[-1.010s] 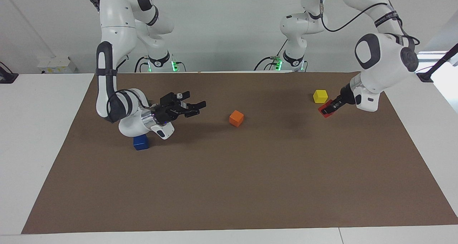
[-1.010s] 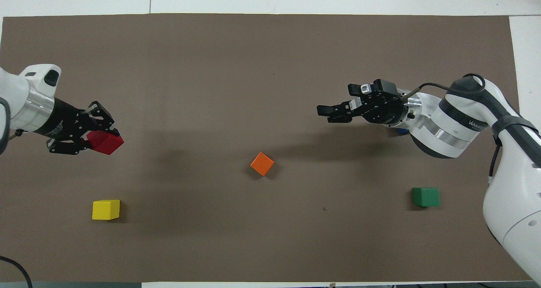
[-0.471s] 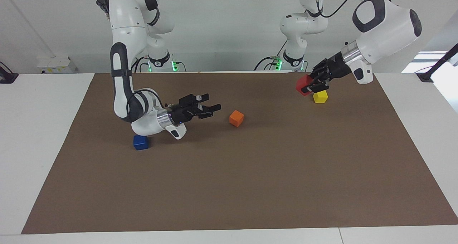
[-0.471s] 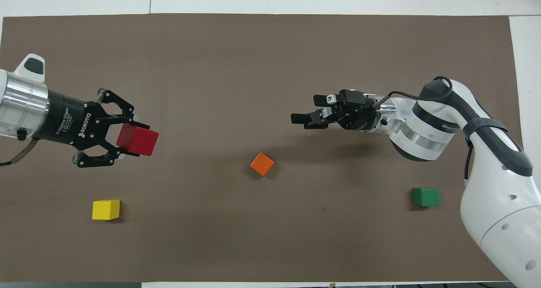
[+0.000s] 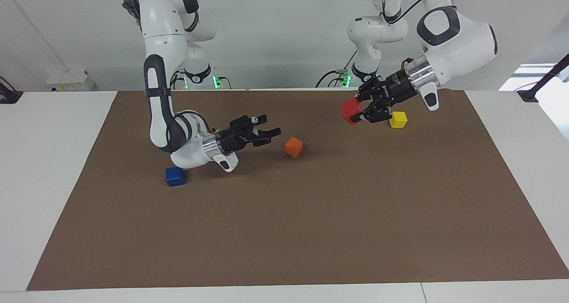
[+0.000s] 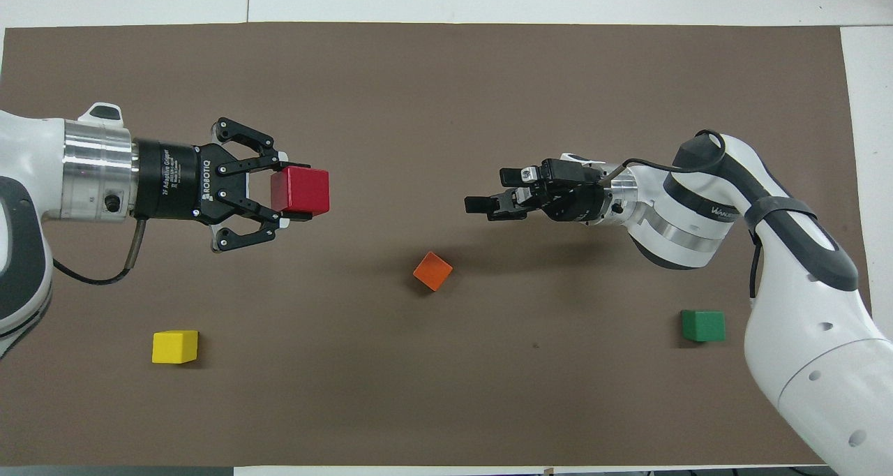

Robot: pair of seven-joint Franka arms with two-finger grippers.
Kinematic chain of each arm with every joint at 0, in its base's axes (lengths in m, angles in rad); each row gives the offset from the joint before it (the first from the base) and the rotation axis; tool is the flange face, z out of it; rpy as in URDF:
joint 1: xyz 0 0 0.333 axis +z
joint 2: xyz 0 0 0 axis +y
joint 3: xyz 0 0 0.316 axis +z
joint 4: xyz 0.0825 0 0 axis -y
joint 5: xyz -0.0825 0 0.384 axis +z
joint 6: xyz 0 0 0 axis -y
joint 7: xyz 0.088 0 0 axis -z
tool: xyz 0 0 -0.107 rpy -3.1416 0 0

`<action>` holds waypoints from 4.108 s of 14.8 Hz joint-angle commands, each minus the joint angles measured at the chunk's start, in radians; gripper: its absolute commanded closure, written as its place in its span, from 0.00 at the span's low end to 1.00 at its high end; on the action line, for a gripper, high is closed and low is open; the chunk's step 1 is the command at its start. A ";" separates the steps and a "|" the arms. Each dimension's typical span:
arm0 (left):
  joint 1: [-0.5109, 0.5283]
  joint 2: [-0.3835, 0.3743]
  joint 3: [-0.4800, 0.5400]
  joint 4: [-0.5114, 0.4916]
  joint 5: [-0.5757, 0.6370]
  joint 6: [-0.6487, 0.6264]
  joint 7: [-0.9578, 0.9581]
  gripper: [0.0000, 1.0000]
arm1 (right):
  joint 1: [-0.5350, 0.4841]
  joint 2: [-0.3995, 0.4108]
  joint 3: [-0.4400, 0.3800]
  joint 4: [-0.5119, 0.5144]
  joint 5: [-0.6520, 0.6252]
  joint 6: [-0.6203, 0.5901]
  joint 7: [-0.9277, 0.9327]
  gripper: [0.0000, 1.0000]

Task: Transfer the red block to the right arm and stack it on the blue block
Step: 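Lift the red cube with the left gripper toward the right gripper, then close the right gripper on the red cube held by the left gripper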

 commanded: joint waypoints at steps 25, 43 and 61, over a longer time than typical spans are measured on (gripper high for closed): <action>-0.343 -0.069 0.010 -0.270 -0.537 0.472 0.201 1.00 | 0.071 0.004 0.001 -0.004 0.069 0.101 -0.067 0.00; -0.395 -0.003 0.010 -0.261 -0.718 0.554 0.339 1.00 | 0.098 0.002 0.001 -0.004 0.072 0.147 -0.087 0.10; -0.395 -0.003 0.012 -0.250 -0.716 0.612 0.341 0.00 | 0.086 -0.033 -0.001 -0.004 0.060 0.193 -0.026 1.00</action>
